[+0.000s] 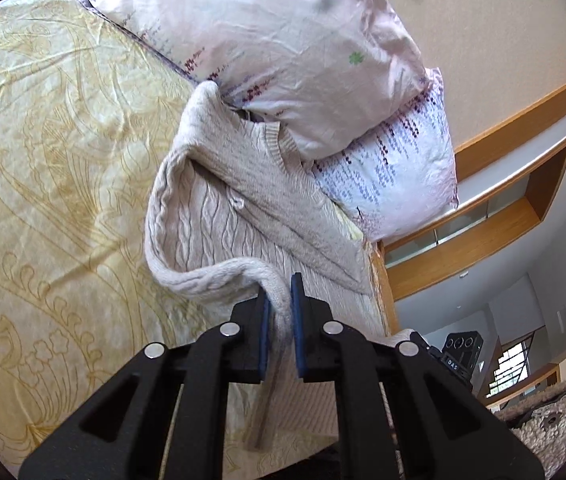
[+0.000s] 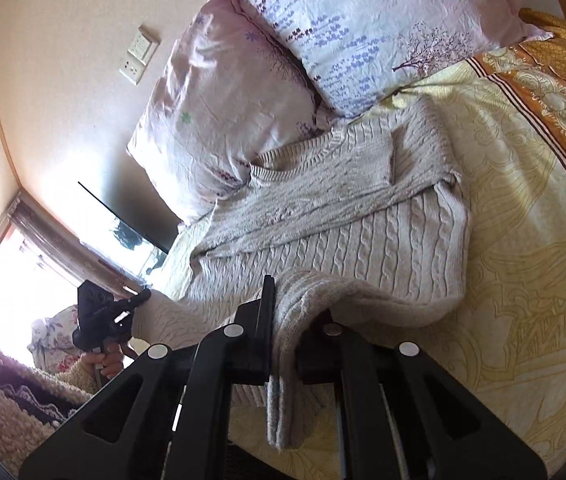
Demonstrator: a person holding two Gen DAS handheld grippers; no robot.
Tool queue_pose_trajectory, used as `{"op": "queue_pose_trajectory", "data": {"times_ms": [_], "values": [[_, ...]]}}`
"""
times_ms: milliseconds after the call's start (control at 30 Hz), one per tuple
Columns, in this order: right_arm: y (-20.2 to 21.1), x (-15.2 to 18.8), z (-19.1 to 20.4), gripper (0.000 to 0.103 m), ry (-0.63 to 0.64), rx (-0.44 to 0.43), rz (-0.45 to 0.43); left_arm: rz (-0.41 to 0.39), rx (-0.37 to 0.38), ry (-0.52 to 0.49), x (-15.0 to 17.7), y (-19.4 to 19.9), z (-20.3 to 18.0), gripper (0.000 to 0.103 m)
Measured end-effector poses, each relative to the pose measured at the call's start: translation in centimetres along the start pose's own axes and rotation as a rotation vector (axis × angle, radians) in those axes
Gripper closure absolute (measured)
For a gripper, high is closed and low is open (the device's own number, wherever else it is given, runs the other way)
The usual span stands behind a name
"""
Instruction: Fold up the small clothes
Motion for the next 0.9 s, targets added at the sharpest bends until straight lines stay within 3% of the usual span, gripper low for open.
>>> {"op": "queue_pose_trajectory", "data": {"times_ms": [100, 333, 400, 467, 500, 533, 600, 900], "values": [[-0.4, -0.8, -0.1, 0.095, -0.033, -0.017, -0.038, 0.037, -0.041, -0.032, -0.4, -0.9, -0.1, 0.093], [-1.0, -0.3, -0.3, 0.095, -0.017, 0.006, 0.008, 0.28, -0.099, -0.063, 2.0, -3.3, 1.2, 0.091], [-1.0, -0.2, -0.5, 0.095, -0.022, 0.009, 0.014, 0.339, -0.112, -0.084, 2.7, -3.5, 1.3, 0.068], [-1.1, -0.1, -0.7, 0.095, -0.026, 0.013, 0.02, 0.384, -0.118, -0.115, 3.3, -3.7, 1.2, 0.058], [-1.1, 0.0, -0.8, 0.095, -0.029, 0.014, 0.024, 0.391, -0.118, -0.125, 3.4, -3.8, 1.0, 0.058], [-1.2, 0.0, -0.8, 0.095, -0.033, 0.015, 0.026, 0.392, -0.11, -0.126, 3.5, -3.9, 1.0, 0.059], [-1.2, 0.1, -0.9, 0.095, -0.037, 0.016, 0.026, 0.365, -0.094, -0.127, 3.2, -4.2, 0.8, 0.096], [-0.9, -0.3, -0.6, 0.095, -0.032, 0.022, -0.007, 0.246, -0.006, -0.183, 1.1, -3.8, -2.2, 0.097]]}}
Point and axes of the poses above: each gripper's, at about its wrist camera, not at the fingertips, and y roughly against the way its jaws point, z to its left, x to its underside, the point moved 6 cm from there along -y, roughly the way its jaws point, and after that the axes turned 3 degrees about y, right-handed, at the moved point
